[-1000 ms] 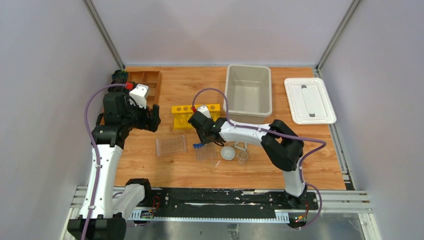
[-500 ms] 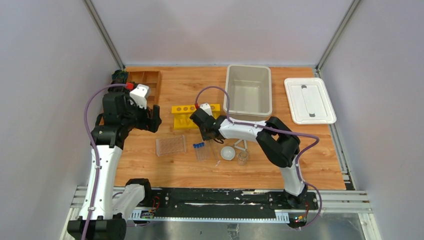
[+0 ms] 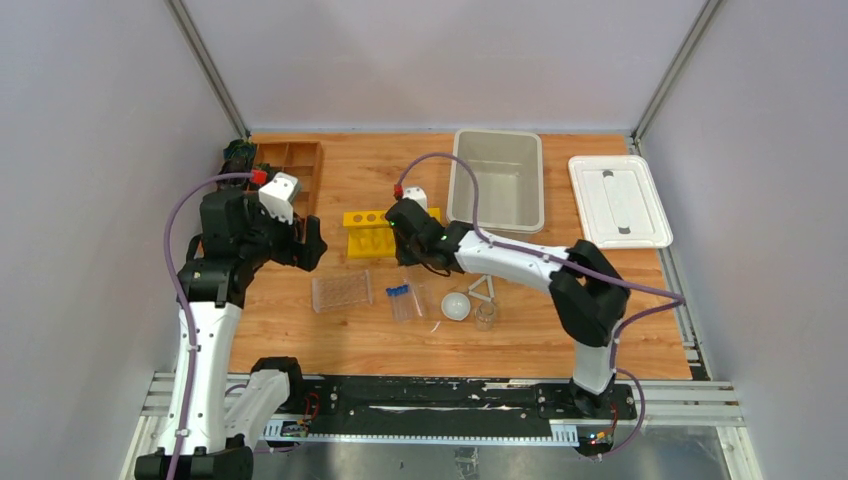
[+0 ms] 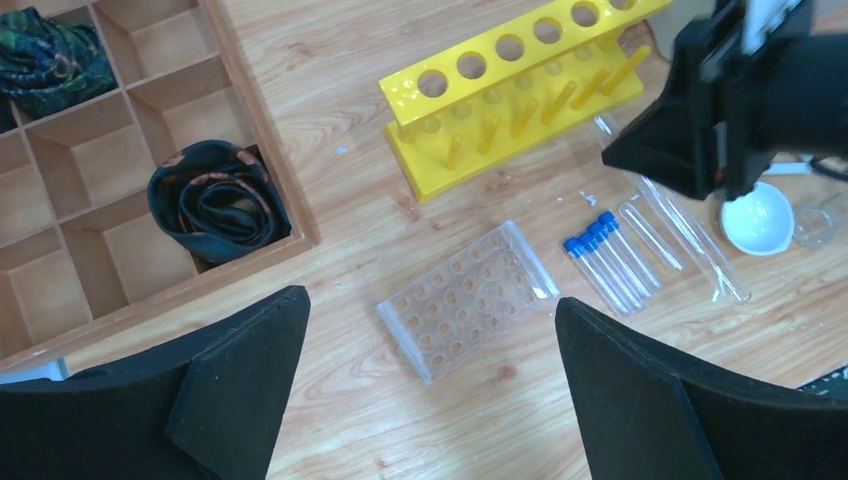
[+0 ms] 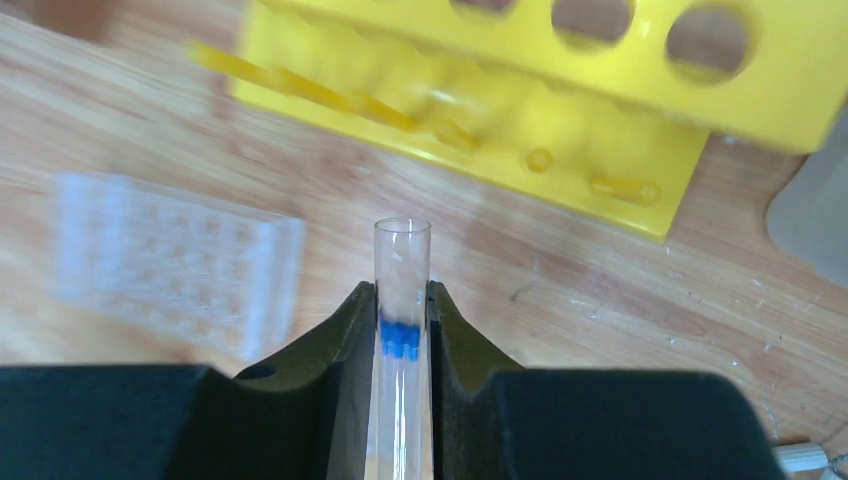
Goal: Organize the chemistry lab equipment
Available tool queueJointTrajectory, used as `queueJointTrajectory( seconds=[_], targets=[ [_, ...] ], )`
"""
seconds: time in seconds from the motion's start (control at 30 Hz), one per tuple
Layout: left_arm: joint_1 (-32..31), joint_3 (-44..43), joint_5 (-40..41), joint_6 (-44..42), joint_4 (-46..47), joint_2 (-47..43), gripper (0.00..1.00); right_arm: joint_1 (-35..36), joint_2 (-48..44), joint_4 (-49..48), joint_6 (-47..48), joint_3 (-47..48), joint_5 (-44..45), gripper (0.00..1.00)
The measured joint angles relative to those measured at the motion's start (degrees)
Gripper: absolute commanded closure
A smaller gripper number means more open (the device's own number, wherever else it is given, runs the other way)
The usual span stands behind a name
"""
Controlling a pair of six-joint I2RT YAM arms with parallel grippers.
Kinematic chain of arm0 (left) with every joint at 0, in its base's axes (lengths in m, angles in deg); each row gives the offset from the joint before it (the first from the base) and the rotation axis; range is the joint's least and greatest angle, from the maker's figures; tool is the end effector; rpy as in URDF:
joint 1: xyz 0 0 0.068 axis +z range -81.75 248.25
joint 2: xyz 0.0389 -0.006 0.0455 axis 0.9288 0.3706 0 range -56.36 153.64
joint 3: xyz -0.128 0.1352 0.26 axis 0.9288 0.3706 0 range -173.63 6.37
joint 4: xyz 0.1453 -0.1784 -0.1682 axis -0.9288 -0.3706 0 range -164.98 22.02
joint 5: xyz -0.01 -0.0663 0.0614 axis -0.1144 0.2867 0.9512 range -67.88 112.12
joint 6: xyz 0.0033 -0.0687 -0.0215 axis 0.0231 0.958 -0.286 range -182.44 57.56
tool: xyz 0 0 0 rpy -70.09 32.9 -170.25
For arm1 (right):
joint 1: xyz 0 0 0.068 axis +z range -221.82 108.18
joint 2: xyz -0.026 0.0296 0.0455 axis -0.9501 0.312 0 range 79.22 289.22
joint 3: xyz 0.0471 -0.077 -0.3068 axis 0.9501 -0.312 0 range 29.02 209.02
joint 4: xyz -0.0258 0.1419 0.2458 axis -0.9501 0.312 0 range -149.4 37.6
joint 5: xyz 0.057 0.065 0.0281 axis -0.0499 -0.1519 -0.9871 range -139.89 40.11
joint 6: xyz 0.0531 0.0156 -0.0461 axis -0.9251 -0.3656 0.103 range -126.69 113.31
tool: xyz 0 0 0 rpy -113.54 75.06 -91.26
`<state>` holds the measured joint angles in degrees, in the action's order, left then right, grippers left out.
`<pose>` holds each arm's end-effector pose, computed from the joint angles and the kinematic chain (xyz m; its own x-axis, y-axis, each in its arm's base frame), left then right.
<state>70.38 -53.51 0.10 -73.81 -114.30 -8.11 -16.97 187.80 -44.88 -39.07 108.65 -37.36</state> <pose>0.1714 -0.0158 0.3861 -0.5038 0.1642 -0.8481 0.3802 0.9237 -0.0470 0.2873 0.3857 0.2403 -0.7134 -0.1050 -0.6928 -0.3854 0.8846 0.2627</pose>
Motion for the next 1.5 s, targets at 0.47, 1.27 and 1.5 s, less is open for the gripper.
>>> queueJointTrajectory(
  seconds=[0.47,1.27,1.5],
  targets=[
    [0.0,-0.81,-13.84,4.09,-0.87,-2.62,0.0,3.8,-13.33,-10.6,-2.56,8.41,4.46,1.0],
    [0.0,0.92,-31.17,18.12,7.74,3.06,0.54,11.56,-13.16,-20.94,-0.68,11.89,13.18,1.0],
    [0.0,1.86,-34.62,17.94,8.24,4.04,0.86,11.56,-13.16,-21.0,0.07,11.89,13.14,0.97]
  ],
)
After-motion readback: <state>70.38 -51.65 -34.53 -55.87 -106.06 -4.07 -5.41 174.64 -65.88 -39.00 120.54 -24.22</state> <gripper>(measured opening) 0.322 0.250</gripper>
